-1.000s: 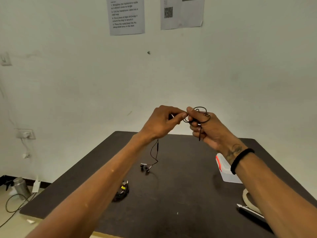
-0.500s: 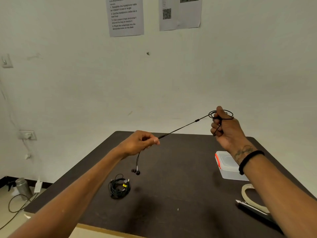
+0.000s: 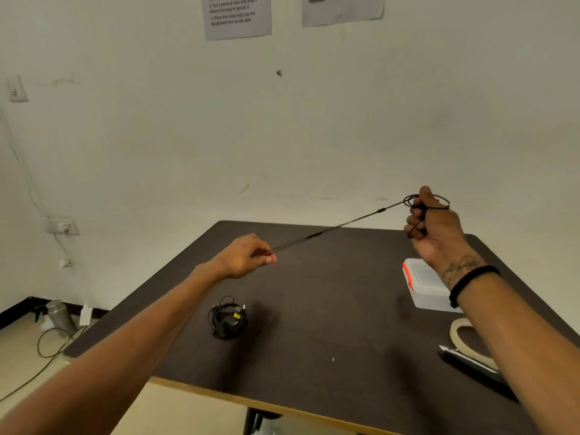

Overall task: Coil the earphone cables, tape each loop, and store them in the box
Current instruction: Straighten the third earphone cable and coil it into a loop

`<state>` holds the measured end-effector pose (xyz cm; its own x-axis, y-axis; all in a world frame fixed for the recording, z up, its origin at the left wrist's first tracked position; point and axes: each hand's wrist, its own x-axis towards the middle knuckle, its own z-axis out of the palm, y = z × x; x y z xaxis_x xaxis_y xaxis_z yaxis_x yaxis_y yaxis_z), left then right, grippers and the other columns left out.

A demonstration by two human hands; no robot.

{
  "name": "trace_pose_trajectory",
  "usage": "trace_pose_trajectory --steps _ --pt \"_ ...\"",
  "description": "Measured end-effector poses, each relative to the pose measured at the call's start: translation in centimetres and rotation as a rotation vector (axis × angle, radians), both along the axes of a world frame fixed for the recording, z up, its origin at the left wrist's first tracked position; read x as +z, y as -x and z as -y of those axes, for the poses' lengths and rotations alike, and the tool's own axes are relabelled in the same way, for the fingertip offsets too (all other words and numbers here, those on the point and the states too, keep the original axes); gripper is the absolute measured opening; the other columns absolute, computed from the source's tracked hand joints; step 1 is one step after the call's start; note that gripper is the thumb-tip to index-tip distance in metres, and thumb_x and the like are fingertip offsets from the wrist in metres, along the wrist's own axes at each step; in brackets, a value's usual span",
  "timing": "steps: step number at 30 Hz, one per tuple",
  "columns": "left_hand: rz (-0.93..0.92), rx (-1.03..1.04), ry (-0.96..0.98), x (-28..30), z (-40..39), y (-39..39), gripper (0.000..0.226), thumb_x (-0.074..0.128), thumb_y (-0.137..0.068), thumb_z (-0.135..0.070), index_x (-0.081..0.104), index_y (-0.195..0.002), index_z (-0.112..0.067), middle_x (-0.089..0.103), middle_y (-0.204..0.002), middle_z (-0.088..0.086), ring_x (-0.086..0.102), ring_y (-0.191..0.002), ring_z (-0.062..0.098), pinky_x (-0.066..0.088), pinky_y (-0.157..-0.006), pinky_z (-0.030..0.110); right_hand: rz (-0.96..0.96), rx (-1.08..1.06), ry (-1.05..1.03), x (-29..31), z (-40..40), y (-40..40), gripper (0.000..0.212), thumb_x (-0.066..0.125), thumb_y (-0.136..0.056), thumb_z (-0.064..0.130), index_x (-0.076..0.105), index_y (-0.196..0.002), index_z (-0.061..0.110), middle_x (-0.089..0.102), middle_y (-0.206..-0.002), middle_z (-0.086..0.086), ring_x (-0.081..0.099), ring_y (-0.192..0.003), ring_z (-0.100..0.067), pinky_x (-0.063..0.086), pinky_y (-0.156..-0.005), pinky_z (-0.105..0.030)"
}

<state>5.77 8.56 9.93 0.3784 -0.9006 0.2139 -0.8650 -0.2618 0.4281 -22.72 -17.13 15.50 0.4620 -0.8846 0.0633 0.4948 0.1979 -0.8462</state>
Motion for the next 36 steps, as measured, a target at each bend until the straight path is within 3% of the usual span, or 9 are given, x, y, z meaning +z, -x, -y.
trace_pose_trajectory --steps 4,10,14,17,20,23,26,31,36 --pt "-0.056 0.132 0.059 -1.4 0.0 -0.3 0.019 0.068 -0.1 -0.031 0.082 -0.103 -0.018 0.076 -0.091 0.0 0.067 -0.082 0.013 0.047 -0.074 0.029 -0.001 -0.014 -0.004 -0.2 -0.4 0.2 0.034 0.061 -0.103 0.043 0.058 -0.077 0.021 0.044 -0.057 0.009 0.03 -0.041 -0.005 0.023 -0.039 -0.019" --pt "-0.121 0.369 0.052 -3.3 0.5 -1.5 0.018 0.066 -0.101 -0.024 0.079 -0.105 -0.012 0.076 -0.094 0.007 0.07 -0.091 0.026 0.056 -0.083 0.038 -0.311 -0.001 0.284 -1.3 -2.5 0.0 0.037 0.066 -0.1 0.044 0.063 -0.076 0.017 0.045 -0.06 0.003 0.035 -0.047 -0.009 0.029 -0.046 -0.024" --pt "-0.149 0.446 0.024 -2.3 1.2 0.1 0.053 0.056 -0.09 0.011 0.063 -0.138 -0.011 0.063 -0.135 0.015 0.069 -0.104 0.029 0.055 -0.069 0.027 -0.511 0.028 0.524 -2.3 -4.2 -1.5 0.041 0.064 -0.1 0.049 0.07 -0.083 0.012 0.051 -0.062 0.006 0.043 -0.059 -0.013 0.036 -0.056 -0.027" --pt "-0.053 0.266 0.125 -1.3 2.7 3.7 0.06 0.059 -0.095 -0.003 0.049 -0.152 -0.019 0.055 -0.147 0.011 0.061 -0.125 0.029 0.052 -0.099 0.034 -0.583 0.092 0.665 -2.9 -5.6 -3.0 0.039 0.064 -0.101 0.045 0.071 -0.085 0.011 0.064 -0.068 0.011 0.057 -0.068 -0.006 0.041 -0.066 -0.025" --pt "-0.237 -0.019 0.156 -1.3 4.8 7.8 0.059 0.066 -0.099 -0.041 0.045 -0.153 -0.032 0.061 -0.143 -0.003 0.058 -0.128 0.016 0.048 -0.109 0.036 -0.69 0.188 0.774 -3.8 -6.6 -4.6 0.036 0.064 -0.1 0.047 0.075 -0.088 0.015 0.076 -0.086 0.003 0.069 -0.084 -0.007 0.046 -0.075 -0.026" --pt "-0.351 -0.126 0.246 -2.4 7.0 10.1 0.044 0.07 -0.098 -0.035 0.058 -0.139 -0.026 0.074 -0.123 -0.005 0.068 -0.116 0.009 0.055 -0.104 0.036 -0.71 0.295 0.813 -4.4 -6.9 -5.5 0.027 0.065 -0.102 0.042 0.074 -0.085 0.024 0.076 -0.075 0.012 0.07 -0.075 0.004 0.046 -0.073 -0.02" --pt "-0.339 -0.097 0.342 -2.9 7.6 10.1 0.029 0.067 -0.1 -0.025 0.066 -0.128 -0.021 0.081 -0.092 -0.006 0.075 -0.094 0.003 0.059 -0.093 0.031 -0.71 0.324 0.845 -4.8 -6.4 -5.3 0.036 0.068 -0.098 0.045 0.073 -0.088 0.011 0.072 -0.071 0.003 0.062 -0.062 0.002 0.045 -0.069 -0.019" --pt "-0.127 0.247 0.21 -3.0 6.3 4.2 0.03 0.065 -0.1 -0.027 0.069 -0.13 -0.023 0.08 -0.089 -0.011 0.074 -0.101 0.008 0.057 -0.1 0.036 -0.83 0.431 0.81 -6.1 -4.2 -3.2 0.034 0.082 -0.087 0.044 0.073 -0.114 0.025 0.06 -0.072 0.018 0.054 -0.051 0.013 0.036 -0.052 -0.007" --pt "0.075 0.513 -0.174 -1.6 5.4 0.3 0.03 0.07 -0.094 -0.023 0.07 -0.125 -0.02 0.075 -0.115 0.01 0.07 -0.108 0.032 0.057 -0.095 0.046 -0.667 0.397 0.606 -8.7 -2.3 -2.6 0.036 0.073 -0.093 0.048 0.076 -0.11 0.016 0.052 -0.064 0.006 0.037 -0.05 -0.005 0.03 -0.049 -0.021"
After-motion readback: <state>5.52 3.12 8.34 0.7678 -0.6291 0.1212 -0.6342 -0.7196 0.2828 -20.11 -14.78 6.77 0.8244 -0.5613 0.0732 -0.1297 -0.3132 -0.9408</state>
